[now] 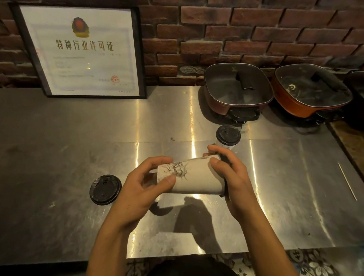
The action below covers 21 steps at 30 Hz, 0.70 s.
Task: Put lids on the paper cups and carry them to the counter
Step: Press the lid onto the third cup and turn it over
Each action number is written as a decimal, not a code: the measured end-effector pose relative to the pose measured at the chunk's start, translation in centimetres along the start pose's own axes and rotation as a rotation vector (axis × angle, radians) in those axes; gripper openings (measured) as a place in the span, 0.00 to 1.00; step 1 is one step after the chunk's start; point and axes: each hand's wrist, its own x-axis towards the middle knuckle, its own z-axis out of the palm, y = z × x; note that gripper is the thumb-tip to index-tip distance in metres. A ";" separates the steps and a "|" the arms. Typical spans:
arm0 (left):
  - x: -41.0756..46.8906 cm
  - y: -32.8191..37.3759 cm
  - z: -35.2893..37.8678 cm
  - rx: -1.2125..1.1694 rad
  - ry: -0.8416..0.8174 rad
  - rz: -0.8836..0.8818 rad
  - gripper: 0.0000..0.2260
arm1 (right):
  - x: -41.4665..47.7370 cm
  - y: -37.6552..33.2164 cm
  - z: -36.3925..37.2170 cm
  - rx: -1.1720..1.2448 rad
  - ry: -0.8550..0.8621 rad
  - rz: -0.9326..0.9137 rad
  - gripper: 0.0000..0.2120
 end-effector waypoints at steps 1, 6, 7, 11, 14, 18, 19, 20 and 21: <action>-0.1 0.1 -0.1 -0.018 -0.013 0.013 0.17 | 0.0 0.0 0.0 0.011 0.001 0.013 0.20; 0.3 0.4 0.1 0.015 0.084 -0.025 0.16 | 0.0 0.1 0.3 0.054 0.034 0.015 0.19; 0.2 0.4 0.1 0.011 0.078 -0.030 0.15 | 0.1 0.2 0.3 0.051 0.035 0.008 0.19; -0.1 0.6 -0.1 -0.026 0.051 0.039 0.14 | 0.2 0.4 0.2 0.072 0.036 0.030 0.19; 0.3 0.5 -0.1 -0.006 0.093 -0.007 0.17 | 0.3 0.6 0.3 0.105 0.054 0.038 0.20; 0.2 0.6 0.2 -0.009 0.117 0.023 0.18 | 0.5 0.9 0.0 0.138 0.061 0.011 0.20; 0.1 0.8 0.4 0.007 0.127 0.051 0.17 | 0.6 1.1 0.0 0.174 0.065 0.023 0.20; 0.0 0.9 0.6 0.029 0.140 0.082 0.16 | 0.7 1.2 0.1 0.234 0.070 0.051 0.20; 0.0 1.1 0.9 0.057 0.152 0.111 0.15 | 0.9 1.5 0.1 0.304 0.079 0.093 0.20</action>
